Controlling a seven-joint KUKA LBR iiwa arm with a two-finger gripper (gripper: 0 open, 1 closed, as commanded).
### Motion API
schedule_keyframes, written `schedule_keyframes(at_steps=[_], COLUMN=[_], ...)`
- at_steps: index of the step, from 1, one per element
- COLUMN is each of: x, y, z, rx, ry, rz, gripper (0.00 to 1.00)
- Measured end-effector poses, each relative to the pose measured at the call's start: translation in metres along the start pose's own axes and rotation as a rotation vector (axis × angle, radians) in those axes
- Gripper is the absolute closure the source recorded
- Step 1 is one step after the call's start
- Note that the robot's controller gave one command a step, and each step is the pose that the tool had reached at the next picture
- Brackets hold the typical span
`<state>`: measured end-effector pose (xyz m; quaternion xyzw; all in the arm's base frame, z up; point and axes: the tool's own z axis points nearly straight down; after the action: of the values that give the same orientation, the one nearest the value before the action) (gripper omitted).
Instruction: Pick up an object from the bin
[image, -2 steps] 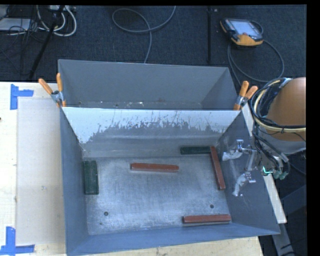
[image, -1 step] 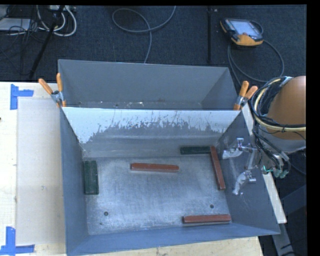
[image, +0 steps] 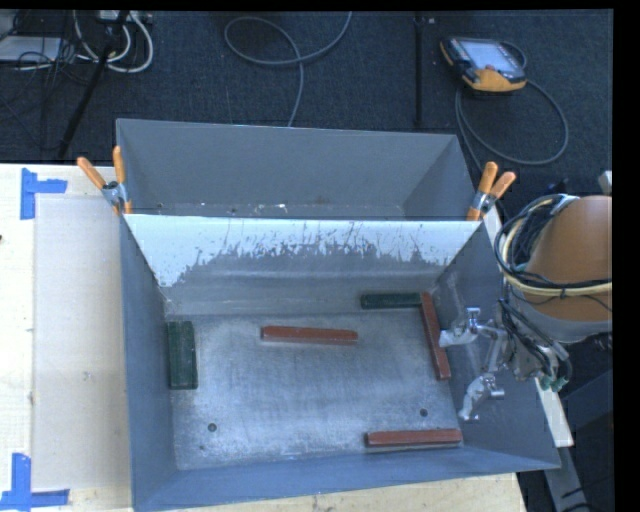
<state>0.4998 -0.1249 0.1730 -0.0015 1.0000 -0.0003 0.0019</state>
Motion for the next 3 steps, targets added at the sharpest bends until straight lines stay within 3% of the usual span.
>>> schedule_keyframes(at_steps=[1,2,3], x=[0.022,0.02,0.02], y=[0.007,0.014,0.0], z=[0.025,0.075,0.099], rx=[-0.003,0.0,-0.003], ry=[0.012,-0.001,0.008], rz=[0.012,0.023,-0.477], gripper=[0.0,0.0,1.0])
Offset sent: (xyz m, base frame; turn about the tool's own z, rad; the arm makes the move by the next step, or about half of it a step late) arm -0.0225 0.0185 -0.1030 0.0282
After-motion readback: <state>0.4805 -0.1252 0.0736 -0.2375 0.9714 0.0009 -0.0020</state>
